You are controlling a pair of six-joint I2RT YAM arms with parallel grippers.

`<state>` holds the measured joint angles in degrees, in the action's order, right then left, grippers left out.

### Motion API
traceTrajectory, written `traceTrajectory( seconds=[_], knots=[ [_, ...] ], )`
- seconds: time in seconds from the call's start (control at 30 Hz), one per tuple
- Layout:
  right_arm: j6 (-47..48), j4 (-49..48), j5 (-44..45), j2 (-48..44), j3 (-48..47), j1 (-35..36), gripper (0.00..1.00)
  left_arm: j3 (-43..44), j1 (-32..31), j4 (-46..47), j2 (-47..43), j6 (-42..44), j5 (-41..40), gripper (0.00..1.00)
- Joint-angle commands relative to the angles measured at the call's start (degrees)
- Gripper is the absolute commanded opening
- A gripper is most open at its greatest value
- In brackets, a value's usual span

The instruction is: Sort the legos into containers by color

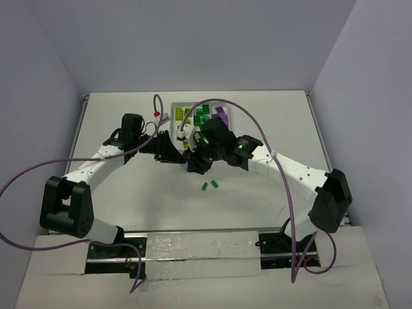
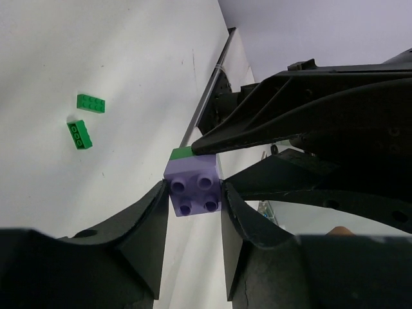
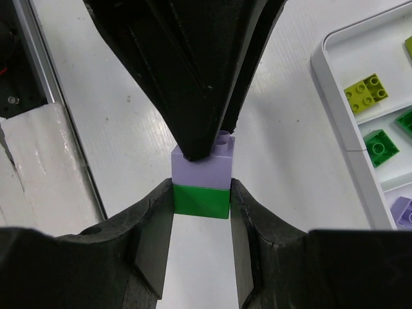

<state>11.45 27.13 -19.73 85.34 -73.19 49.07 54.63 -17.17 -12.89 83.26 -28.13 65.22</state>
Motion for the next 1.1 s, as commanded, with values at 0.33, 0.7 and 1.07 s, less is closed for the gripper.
traceTrajectory(
  seconds=[0.33,0.7,1.07],
  knots=[
    [0.76,-1.21,1.53,-0.97,-2.67,0.50,0.00,3.30,-0.67,0.14,2.34,-0.79,5.09,0.78],
    [0.65,-1.19,1.34,-0.50,-3.30,0.59,0.00,3.49,-2.12,-0.56,2.37,0.02,4.06,0.71],
    [0.68,-1.21,1.27,-0.35,-3.63,0.59,0.00,4.61,-3.13,-2.23,3.92,1.32,2.55,0.51]
  ],
)
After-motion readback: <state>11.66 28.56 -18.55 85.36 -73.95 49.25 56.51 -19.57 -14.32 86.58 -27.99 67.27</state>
